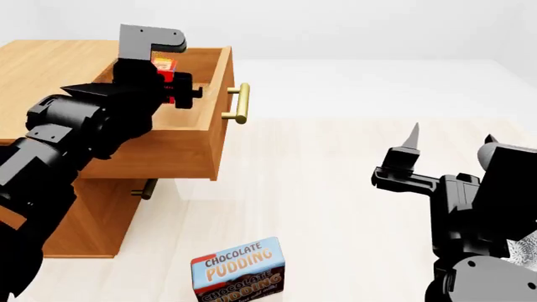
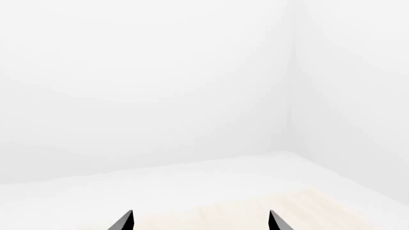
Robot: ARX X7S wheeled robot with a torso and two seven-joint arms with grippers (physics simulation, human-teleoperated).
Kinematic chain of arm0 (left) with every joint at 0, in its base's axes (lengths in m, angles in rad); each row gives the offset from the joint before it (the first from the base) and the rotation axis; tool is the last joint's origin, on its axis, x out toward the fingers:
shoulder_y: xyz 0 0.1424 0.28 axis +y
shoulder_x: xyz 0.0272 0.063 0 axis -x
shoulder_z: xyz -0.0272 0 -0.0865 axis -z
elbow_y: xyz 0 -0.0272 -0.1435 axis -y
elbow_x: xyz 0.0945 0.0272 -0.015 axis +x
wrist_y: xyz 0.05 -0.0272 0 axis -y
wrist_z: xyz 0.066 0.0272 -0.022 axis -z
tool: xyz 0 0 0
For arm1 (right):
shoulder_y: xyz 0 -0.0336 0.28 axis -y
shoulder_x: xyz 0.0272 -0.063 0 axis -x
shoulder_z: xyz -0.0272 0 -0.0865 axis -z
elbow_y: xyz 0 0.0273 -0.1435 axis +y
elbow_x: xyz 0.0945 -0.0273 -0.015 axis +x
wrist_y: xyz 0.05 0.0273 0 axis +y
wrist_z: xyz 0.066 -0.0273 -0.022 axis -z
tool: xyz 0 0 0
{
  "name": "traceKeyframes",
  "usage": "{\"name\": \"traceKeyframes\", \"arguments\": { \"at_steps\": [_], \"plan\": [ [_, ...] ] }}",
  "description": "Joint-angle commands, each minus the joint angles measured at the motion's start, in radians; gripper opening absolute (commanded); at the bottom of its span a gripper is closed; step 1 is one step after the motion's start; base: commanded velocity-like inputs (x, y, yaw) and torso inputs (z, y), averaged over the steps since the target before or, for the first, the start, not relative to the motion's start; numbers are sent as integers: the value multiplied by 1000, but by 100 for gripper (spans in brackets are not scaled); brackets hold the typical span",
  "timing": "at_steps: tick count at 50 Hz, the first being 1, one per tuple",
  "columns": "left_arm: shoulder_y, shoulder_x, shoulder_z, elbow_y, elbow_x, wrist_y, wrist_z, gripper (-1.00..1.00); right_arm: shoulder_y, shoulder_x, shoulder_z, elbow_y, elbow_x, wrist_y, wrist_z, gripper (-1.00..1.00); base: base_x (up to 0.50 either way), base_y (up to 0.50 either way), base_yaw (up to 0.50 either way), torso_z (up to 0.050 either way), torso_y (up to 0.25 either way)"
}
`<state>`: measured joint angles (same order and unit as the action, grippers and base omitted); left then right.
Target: Put the butter at the back in the top drawer of the cabinet and close it.
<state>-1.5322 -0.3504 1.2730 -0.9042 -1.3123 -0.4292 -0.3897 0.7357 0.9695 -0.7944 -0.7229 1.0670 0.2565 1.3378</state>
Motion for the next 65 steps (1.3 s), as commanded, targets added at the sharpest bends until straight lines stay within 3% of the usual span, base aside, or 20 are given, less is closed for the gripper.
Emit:
{"name": "traceKeyframes", "arguments": {
  "at_steps": [1,30,31,52,65],
  "plan": [
    [-23,24,-39,-74,26,-18,5,-100,-12,0,0,0,-6,-4,-2,100,0,0,0,0,0],
    [-30,42,-36,-130,30,-50,-9,-100,-16,-3,3,-8,-7,7,0,100,0,0,0,1,1],
    [-33,49,-35,-144,29,-57,-5,100,-16,-2,4,-8,-7,8,1,100,0,0,0,0,0],
    [-47,33,-43,-86,24,-76,-39,100,-18,-1,11,-9,-5,11,-3,100,0,0,0,0,0],
    [-24,-96,-87,297,11,3,-123,100,-24,-7,13,-2,-11,7,-10,100,0,0,0,0,0]
  ]
}}
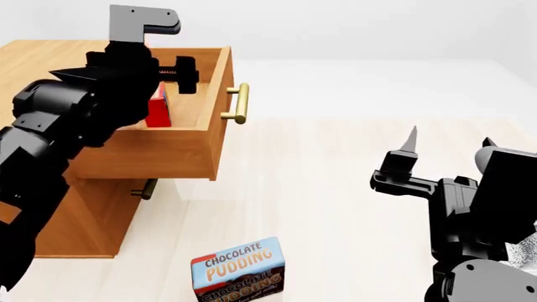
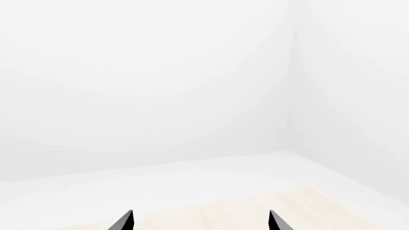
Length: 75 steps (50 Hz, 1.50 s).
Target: Put the butter at the back in the top drawer of the cabinet and close it.
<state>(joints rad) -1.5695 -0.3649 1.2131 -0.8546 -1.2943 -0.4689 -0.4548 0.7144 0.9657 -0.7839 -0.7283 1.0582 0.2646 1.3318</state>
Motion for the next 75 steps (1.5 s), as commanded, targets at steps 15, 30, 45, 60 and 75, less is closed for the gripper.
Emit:
{"name": "traceKeyframes", "arguments": {
  "at_steps": [15,30,45,60,75],
  "plan": [
    [68,-155,-30,680,25,119,-138,100,-1,-6,6,-8,-5,3,0,100,0,0,0,0,0],
    [142,-41,2,827,78,180,-216,100,-23,13,13,-31,-10,-11,0,100,0,0,0,0,0],
    [244,83,139,883,228,192,-270,100,-42,45,27,-45,-3,-28,-10,100,0,0,0,0,0],
    [335,135,192,827,282,236,-242,100,-59,42,27,-32,-14,-39,-22,100,0,0,0,0,0],
    [406,145,184,630,282,299,-142,100,-69,37,26,-31,-21,-38,-21,100,0,0,0,0,0]
  ]
}}
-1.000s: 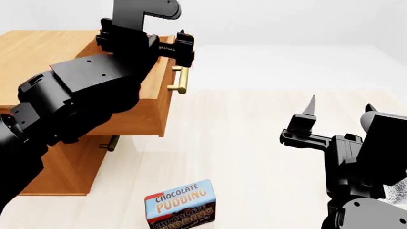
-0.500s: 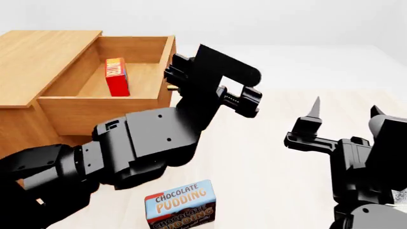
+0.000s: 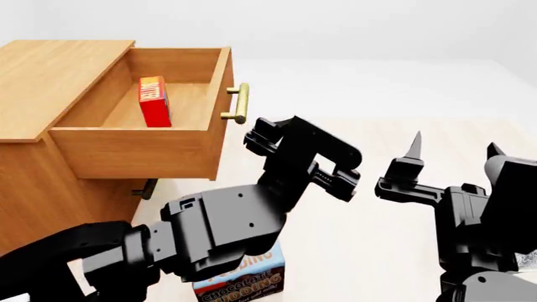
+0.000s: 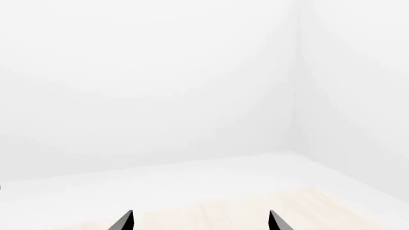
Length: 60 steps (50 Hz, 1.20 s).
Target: Put the butter at the back in the top drawer of the cabinet and close it.
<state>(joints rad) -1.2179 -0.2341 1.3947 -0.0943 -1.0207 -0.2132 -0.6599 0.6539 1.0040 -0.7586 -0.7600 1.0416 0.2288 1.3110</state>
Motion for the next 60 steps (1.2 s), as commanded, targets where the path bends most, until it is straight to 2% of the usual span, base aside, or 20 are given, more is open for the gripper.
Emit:
{"name": "traceKeyframes", "arguments": {
  "at_steps": [1,9,17,60],
  "plan": [
    [59,14,1,-148,9,48,71,100,-9,-1,1,1,-5,-2,-1,100,0,0,0,0,0],
    [79,10,-10,-280,21,87,123,100,-11,-3,2,-1,-5,-1,0,100,0,0,0,0,0],
    [80,-13,-23,-332,25,109,151,100,-11,-6,2,0,-6,2,-1,100,0,0,0,0,0],
    [7,-186,-107,-364,-37,65,140,100,0,-16,7,-18,1,31,6,100,2,0,0,0,0]
  ]
}}
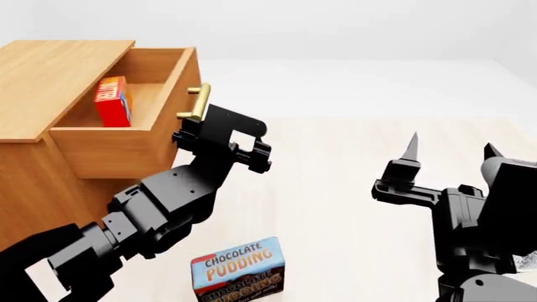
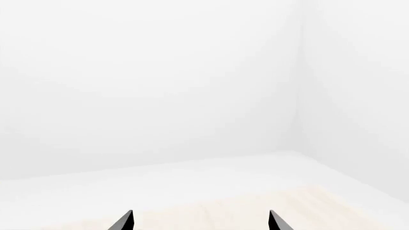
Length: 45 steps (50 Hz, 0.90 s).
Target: Put the butter at the back in the top drawer of the cabinet and close it.
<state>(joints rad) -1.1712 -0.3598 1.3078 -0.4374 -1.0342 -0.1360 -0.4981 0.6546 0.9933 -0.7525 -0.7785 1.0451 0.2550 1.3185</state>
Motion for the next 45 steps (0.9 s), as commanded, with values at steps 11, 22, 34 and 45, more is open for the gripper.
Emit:
{"name": "traceKeyframes", "arguments": {
  "at_steps": [11,22,34,45],
  "plan": [
    [-43,-113,-36,-28,-29,-10,-20,100,6,-18,-2,0,-1,17,1,100,12,0,-4,0,0],
    [-40,-146,-48,-40,-37,-10,-14,100,14,-24,-4,-13,3,34,13,100,13,0,-5,0,0],
    [-31,-184,-63,-63,-46,0,-6,100,12,-28,-4,-14,0,40,13,100,15,0,-7,0,0],
    [-16,-222,-74,-76,-51,11,5,100,17,-37,-7,-8,-1,51,10,100,12,0,-7,0,0]
  ]
}}
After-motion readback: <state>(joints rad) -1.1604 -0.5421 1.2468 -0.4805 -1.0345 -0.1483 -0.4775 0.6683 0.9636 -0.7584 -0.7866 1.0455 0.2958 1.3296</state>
